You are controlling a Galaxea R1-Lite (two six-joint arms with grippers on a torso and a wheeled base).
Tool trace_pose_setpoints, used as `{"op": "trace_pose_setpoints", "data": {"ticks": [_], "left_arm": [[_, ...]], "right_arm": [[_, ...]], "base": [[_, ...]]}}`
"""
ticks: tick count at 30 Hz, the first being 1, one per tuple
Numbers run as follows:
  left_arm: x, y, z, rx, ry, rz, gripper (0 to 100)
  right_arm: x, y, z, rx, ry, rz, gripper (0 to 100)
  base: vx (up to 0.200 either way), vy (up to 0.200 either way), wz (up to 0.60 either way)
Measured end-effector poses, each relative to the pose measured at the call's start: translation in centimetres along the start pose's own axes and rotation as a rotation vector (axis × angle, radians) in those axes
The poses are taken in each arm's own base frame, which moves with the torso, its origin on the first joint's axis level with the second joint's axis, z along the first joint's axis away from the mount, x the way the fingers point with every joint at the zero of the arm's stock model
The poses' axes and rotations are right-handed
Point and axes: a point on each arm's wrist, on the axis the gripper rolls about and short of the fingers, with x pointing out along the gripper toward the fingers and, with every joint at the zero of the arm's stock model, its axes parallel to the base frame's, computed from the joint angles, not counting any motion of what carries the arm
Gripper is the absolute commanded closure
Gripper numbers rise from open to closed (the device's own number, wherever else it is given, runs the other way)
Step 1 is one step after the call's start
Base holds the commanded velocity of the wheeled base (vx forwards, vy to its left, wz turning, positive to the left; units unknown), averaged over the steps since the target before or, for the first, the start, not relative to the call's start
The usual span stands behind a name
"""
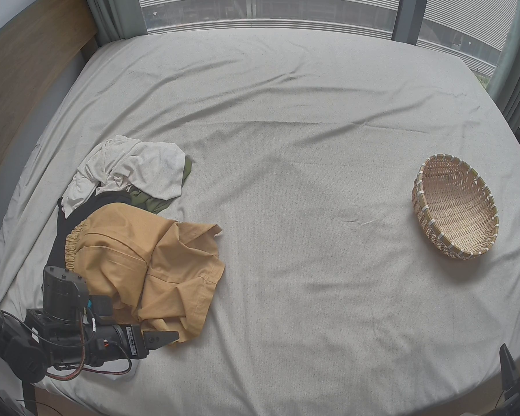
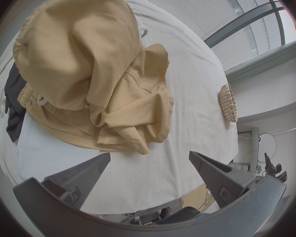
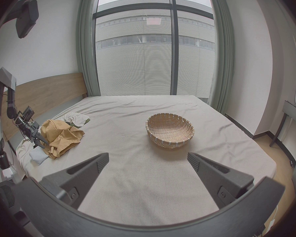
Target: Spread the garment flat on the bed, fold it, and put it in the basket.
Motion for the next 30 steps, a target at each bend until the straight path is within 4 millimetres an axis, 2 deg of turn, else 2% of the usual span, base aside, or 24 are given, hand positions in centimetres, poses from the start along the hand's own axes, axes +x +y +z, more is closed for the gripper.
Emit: {"op": "trace_pose_setpoints", "data": {"ticks": [9, 30], "left_arm": [[1.2, 0.5, -0.6, -0.011, 0.052, 0.017, 0], [4.6, 1.1, 0.3, -0.039, -0.033, -0.01, 0]], "right_arm": [[0.0, 0.0, 0.0, 0.0, 0.0, 0.0, 0], [0.0, 0.0, 0.0, 0.002, -0.001, 0.0, 0]], "base": [[0.0, 0.0, 0.0], [0.0, 0.0, 0.0]]}}
